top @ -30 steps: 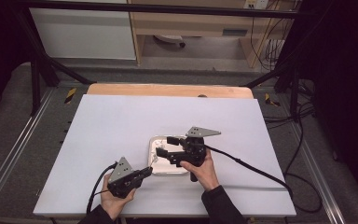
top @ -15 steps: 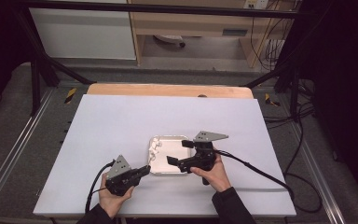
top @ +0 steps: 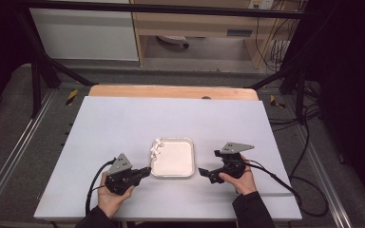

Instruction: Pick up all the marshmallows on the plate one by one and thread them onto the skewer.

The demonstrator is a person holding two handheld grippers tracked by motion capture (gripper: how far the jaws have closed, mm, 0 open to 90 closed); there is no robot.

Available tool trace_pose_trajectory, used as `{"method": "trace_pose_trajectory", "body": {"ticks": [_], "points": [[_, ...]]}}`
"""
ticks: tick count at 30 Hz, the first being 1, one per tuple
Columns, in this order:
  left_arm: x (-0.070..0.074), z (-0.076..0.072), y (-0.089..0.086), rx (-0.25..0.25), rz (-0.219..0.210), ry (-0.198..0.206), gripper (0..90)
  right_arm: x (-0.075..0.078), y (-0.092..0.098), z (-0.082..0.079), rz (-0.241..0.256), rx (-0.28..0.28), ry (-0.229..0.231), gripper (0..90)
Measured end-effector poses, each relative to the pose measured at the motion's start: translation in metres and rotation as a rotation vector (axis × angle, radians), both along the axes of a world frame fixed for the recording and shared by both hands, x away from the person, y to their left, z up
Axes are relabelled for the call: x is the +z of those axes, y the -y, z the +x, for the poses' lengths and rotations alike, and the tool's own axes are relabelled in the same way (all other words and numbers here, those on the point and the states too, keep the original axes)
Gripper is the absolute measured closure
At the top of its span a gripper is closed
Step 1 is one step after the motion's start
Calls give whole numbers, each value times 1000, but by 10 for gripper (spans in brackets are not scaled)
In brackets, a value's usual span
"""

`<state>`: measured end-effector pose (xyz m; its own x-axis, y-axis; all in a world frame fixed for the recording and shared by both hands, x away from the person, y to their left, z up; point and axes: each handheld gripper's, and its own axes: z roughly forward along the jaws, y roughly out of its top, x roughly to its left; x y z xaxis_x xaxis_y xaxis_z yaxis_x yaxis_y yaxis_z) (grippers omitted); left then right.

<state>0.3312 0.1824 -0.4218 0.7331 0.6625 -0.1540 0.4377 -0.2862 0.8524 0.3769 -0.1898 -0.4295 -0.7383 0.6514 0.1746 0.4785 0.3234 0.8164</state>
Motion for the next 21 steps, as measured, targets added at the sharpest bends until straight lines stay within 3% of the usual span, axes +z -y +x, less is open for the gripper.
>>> {"method": "trace_pose_trajectory", "body": {"ticks": [9,14,21], "points": [[10,14,2,-6,68,-49,889,-12,33,-7,-65,-46,-9,7],[16,21,9,-10,112,-54,888,-18,52,-13,-51,-83,-8,7],[22,32,19,-14,143,-93,887,-22,70,-19,-32,-109,-16,7]]}}
